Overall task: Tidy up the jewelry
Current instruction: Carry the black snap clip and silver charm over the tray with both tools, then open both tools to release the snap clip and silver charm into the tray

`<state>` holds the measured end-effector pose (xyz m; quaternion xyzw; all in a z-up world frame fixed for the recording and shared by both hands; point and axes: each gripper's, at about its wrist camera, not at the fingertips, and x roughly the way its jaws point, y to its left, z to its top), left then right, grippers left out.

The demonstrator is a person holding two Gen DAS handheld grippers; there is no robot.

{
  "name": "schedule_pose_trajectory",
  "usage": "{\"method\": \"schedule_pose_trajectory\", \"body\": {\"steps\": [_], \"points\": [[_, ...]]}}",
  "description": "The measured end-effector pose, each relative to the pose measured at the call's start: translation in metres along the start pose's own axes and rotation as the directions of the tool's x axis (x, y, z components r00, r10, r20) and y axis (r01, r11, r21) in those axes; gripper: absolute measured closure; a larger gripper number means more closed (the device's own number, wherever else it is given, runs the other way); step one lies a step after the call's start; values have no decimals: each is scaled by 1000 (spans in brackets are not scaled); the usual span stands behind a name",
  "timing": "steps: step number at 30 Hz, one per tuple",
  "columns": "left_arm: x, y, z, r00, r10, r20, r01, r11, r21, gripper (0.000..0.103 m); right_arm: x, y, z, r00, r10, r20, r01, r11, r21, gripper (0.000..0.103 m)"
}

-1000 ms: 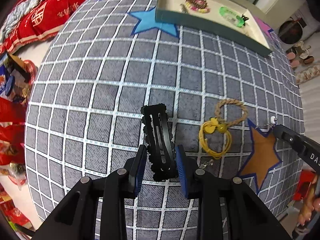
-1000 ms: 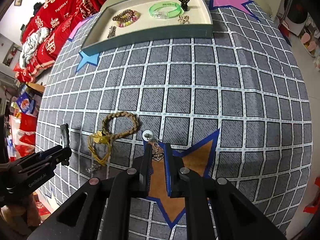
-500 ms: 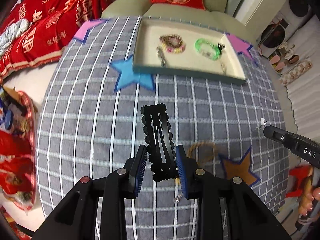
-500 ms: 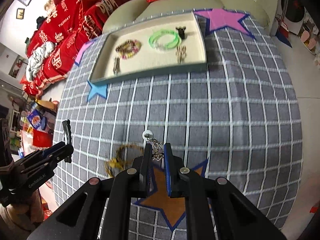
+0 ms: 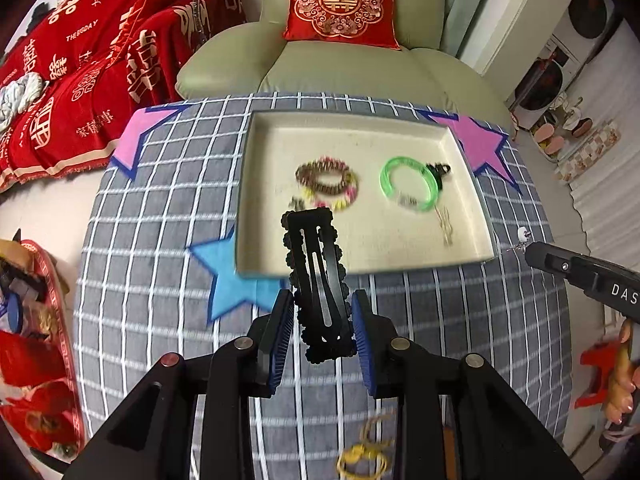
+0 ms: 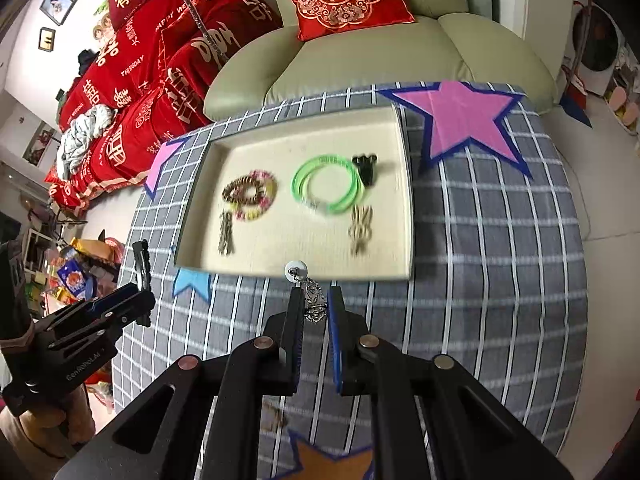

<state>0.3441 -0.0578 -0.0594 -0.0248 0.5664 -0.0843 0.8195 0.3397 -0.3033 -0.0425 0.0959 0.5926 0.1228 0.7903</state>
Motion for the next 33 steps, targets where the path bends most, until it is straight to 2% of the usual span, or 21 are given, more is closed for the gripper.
{"method": "schedule_pose_trajectory", "body": {"steps": [5, 13, 20, 31, 33], "points": [[28, -4, 27, 1000, 4, -17, -4, 1000, -2, 65, 25, -6, 29, 1000, -1, -17, 1, 1000, -4, 91], [82, -17, 48, 997, 26, -71, -24, 999, 39, 65, 78, -18, 48, 997, -25, -72, 25, 1000, 6, 91], [115, -25, 48, 992, 58, -109, -48, 995, 88, 65, 111, -29, 47, 993, -41, -115, 44, 999, 25, 91], [131, -25, 44, 986, 95, -136, -81, 991, 109, 64, 131, -35, 45, 987, -61, -147, 67, 997, 37, 90], [131, -27, 43, 985, 102, -138, -87, 990, 114, 64, 132, -35, 45, 986, -61, -156, 68, 997, 39, 86]]}}
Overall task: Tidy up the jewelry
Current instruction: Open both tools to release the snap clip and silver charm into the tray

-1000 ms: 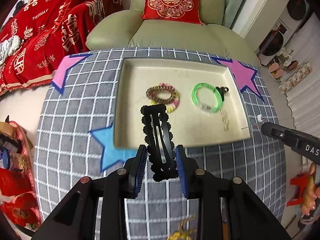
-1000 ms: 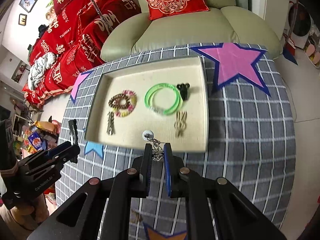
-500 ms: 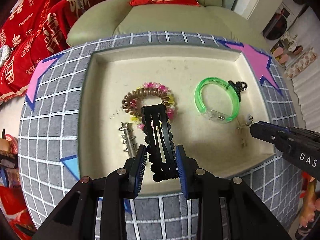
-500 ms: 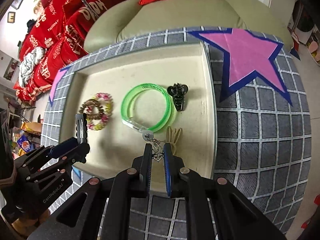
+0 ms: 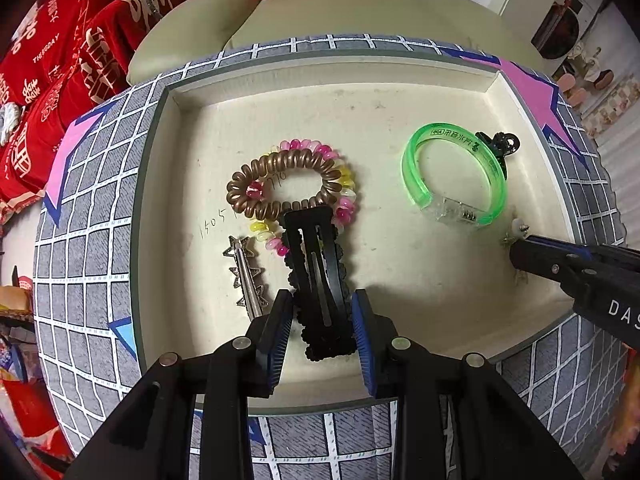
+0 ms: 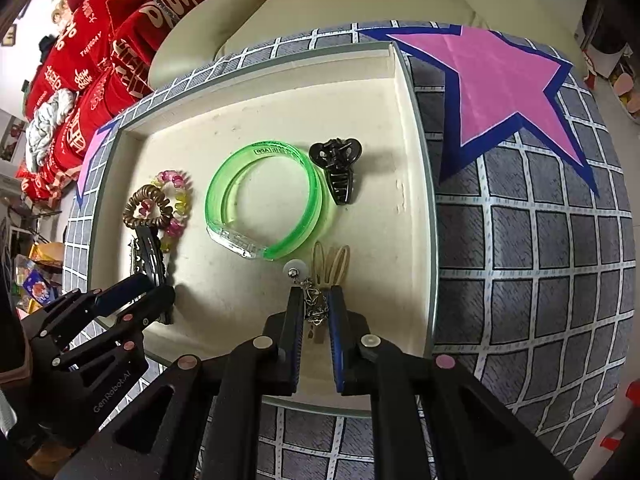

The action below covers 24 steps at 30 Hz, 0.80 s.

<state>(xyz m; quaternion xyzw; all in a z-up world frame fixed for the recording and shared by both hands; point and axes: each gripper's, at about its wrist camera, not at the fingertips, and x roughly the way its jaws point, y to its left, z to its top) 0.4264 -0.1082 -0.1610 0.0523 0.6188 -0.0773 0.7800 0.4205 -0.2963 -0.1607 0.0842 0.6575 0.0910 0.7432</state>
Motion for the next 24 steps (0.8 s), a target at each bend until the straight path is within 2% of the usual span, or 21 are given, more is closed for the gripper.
{"method": "schedule_pose_trajectory", "body": {"steps": [1, 2, 4, 10, 11, 12, 13, 15, 18, 24], "points": [[0, -1, 0, 1000, 5, -2, -5, 1000, 1, 64, 1, -1, -1, 1000, 7, -6, -7, 1000, 6, 77], [-1, -1, 0, 1000, 9, -2, -9, 1000, 2, 64, 0, 0, -1, 1000, 13, -5, -13, 1000, 9, 62], [-4, -1, -1, 1000, 16, 2, -16, 1000, -2, 64, -2, 1, -1, 1000, 23, 4, -23, 1000, 17, 52], [-13, 1, 0, 1000, 16, 15, -16, 1000, -12, 64, -23, 2, 0, 996, 66, 64, -68, 997, 27, 52], [-14, 0, 0, 1000, 17, 19, -17, 1000, -10, 60, -28, 2, -1, 995, 70, 75, -73, 997, 30, 52], [-15, 1, 0, 1000, 15, 25, -15, 1000, 17, 34, -33, 3, -2, 994, 73, 85, -76, 996, 34, 52], [-18, 1, 0, 999, 20, 39, -21, 1000, 14, 11, -36, 2, -3, 993, 76, 94, -80, 996, 39, 52], [-24, 1, -1, 997, 22, 78, -23, 1000, 15, 9, -44, 1, -6, 991, 80, 108, -86, 995, 50, 52], [-25, -1, -1, 998, 19, 67, -20, 1000, 20, 9, -52, -2, -11, 989, 85, 117, -93, 994, 63, 52], [-38, 1, -7, 995, 31, 90, -32, 999, 18, 9, -62, -13, -25, 990, 82, 118, -94, 991, 96, 51]]}}
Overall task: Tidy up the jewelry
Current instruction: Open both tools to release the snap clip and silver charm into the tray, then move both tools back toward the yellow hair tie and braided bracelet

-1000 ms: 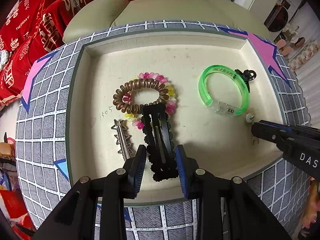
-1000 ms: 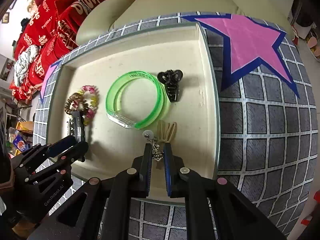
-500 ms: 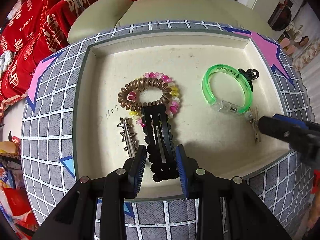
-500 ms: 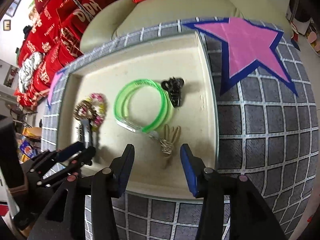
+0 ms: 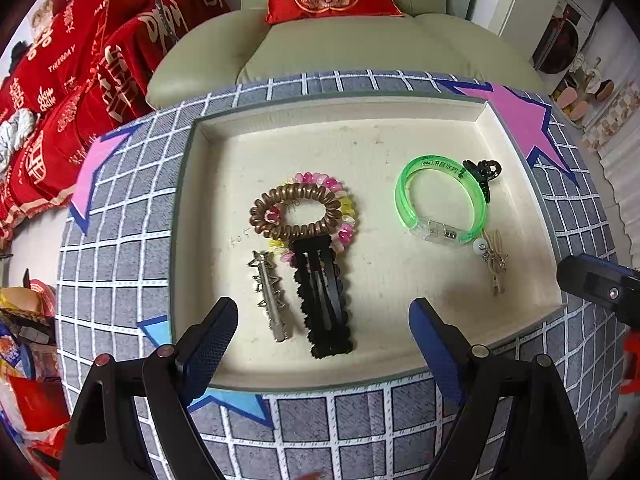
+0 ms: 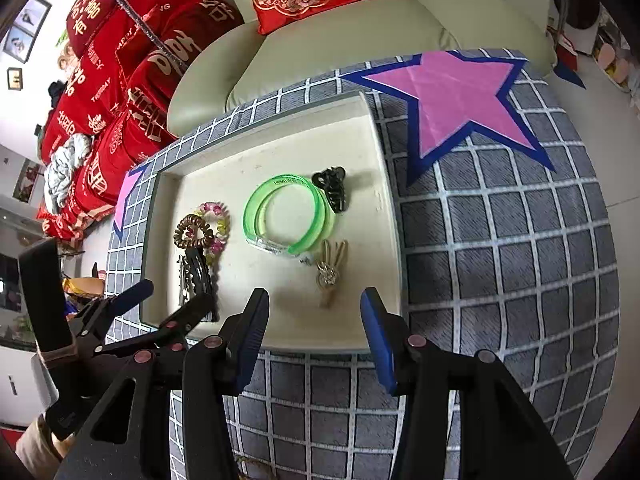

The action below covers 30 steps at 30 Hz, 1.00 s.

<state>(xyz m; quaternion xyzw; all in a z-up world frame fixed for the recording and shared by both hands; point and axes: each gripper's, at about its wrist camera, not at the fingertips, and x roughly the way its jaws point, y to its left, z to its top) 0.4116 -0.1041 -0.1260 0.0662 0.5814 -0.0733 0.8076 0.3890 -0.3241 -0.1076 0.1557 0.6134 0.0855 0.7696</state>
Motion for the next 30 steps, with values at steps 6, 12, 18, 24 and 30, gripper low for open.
{"method": "schedule_pose_trajectory", "body": {"steps": [6, 12, 18, 24, 30], "points": [[-16, 3, -11, 1000, 10, 13, -11, 1000, 21, 2, -12, -2, -13, 1000, 15, 4, -16, 1000, 25, 27], [-38, 12, -28, 1000, -4, 31, 4, 1000, 10, 0, -24, 1, -27, 1000, 15, 11, -16, 999, 44, 23], [-53, 24, -56, 1000, 1, 25, -1, 1000, 9, 0, -33, 8, -48, 1000, 22, 0, -22, 999, 42, 23], [-61, 43, -89, 1000, 5, -5, -5, 1000, -1, 0, -39, 15, -71, 1000, 19, -15, -19, 999, 40, 23], [-65, 73, -134, 999, -5, -50, 3, 999, -35, 0, -43, 21, -102, 999, 12, -42, -11, 1000, 29, 23]]}}
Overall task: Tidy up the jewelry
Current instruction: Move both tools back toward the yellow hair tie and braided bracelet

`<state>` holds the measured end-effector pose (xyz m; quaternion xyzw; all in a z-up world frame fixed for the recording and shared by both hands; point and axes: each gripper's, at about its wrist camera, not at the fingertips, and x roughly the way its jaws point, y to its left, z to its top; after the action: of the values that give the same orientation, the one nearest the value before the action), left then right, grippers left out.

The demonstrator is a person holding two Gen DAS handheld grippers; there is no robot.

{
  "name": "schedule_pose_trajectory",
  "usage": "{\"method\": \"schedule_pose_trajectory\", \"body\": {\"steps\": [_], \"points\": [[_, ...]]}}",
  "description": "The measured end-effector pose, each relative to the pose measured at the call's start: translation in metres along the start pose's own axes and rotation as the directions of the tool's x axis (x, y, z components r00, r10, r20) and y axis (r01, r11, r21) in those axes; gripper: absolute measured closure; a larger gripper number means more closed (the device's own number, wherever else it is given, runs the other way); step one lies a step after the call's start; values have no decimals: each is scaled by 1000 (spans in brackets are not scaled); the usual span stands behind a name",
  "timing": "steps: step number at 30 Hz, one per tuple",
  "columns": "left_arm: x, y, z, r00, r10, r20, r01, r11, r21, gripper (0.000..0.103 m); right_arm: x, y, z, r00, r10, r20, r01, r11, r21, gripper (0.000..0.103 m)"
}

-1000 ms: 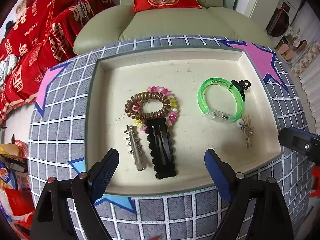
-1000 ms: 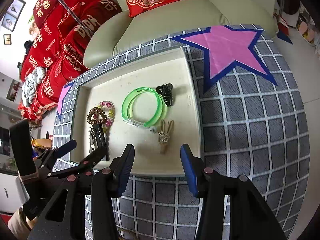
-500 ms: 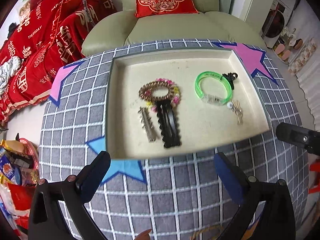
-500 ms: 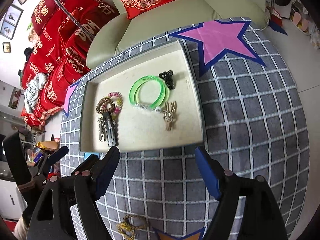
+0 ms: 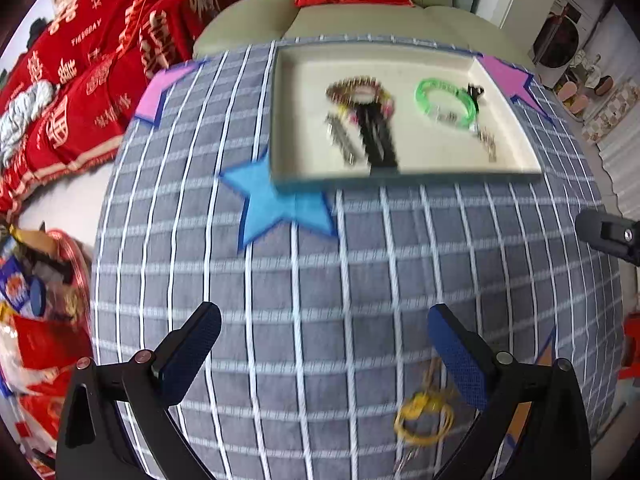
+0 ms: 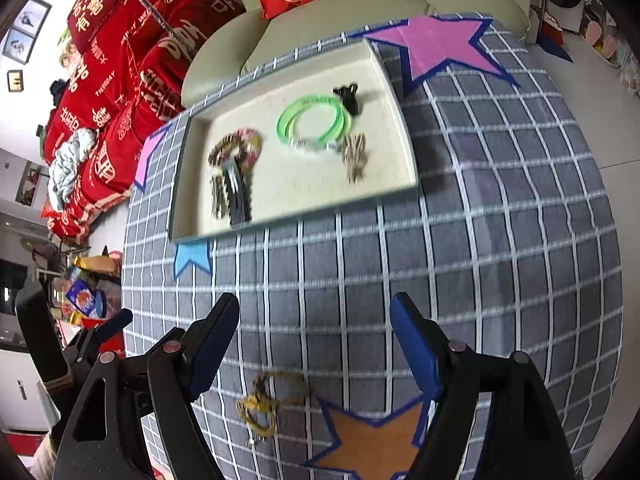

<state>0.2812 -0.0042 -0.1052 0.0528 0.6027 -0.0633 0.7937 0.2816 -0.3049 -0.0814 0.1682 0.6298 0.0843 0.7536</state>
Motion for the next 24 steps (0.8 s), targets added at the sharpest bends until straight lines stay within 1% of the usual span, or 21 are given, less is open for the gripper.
{"method": "schedule_pose_trajectory", "body": {"steps": [6, 11, 13, 17, 24], "points": [[7, 22, -50, 997, -11, -70, 10, 1000, -19, 0, 9, 2, -34, 998, -16, -54, 16, 1000, -2, 23], [16, 22, -81, 992, -46, -115, 44, 999, -23, 0, 30, 6, -65, 991, -52, -125, 47, 998, -44, 23], [20, 19, -87, 991, -53, -124, 52, 999, -15, 0, 36, 9, -73, 987, -69, -143, 60, 996, -68, 23], [30, 11, -94, 988, -70, -139, 69, 997, -18, 0, 51, 14, -81, 978, -132, -159, 109, 983, -148, 23], [49, 0, -102, 984, -78, -158, 76, 997, -20, 0, 73, 24, -77, 968, -187, -169, 143, 959, -245, 23]]}}
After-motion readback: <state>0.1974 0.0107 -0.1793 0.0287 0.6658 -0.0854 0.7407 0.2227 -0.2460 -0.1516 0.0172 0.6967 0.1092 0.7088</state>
